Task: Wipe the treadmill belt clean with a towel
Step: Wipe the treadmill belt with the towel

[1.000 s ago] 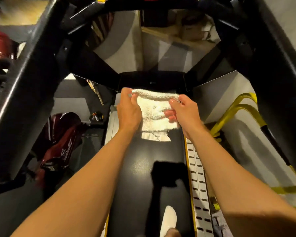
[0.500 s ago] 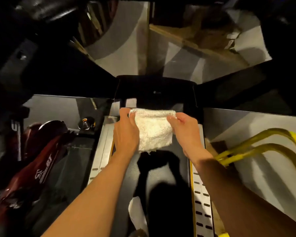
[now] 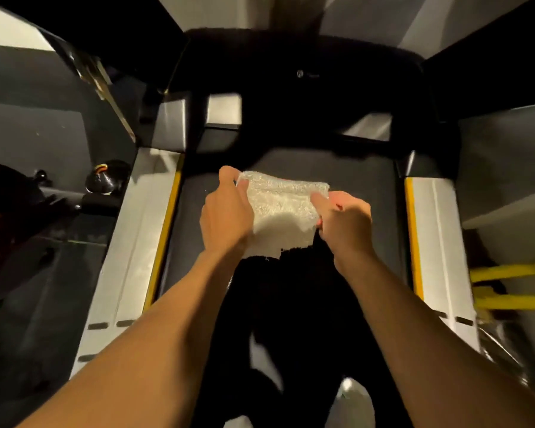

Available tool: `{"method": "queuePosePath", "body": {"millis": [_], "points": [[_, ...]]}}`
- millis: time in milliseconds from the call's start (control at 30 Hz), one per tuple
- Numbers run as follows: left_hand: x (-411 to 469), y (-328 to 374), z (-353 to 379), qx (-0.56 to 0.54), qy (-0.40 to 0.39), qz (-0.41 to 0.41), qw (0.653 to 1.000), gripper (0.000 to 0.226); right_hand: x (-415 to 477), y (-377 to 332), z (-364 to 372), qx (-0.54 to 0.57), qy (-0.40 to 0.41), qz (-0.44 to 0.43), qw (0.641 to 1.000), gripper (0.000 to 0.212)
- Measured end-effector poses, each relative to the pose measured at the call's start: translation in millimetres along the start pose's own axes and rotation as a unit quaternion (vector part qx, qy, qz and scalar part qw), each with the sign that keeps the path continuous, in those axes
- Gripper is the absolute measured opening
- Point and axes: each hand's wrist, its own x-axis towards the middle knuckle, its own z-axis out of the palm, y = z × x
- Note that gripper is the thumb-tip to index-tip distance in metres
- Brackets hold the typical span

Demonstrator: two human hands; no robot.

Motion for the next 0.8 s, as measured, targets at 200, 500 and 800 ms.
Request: {"method": "queuePosePath", "body": {"millis": [200,500,800], "points": [[44,-69,94,0.001,0.024,-0.036,0.999,0.016,87,40,70,-0.042,-0.030,-0.001,0.999,0.028],[114,-134,138,-0.058,0.076,-0.013,0.995,0.015,139,52,141,-0.211,-0.021,-0.172,0.962,0.021],[111,-224,151,0.133,-0.021,0.062,0.989,0.048,138,96,245,-0.502,-0.050,-0.304,0.808,0.050]]}}
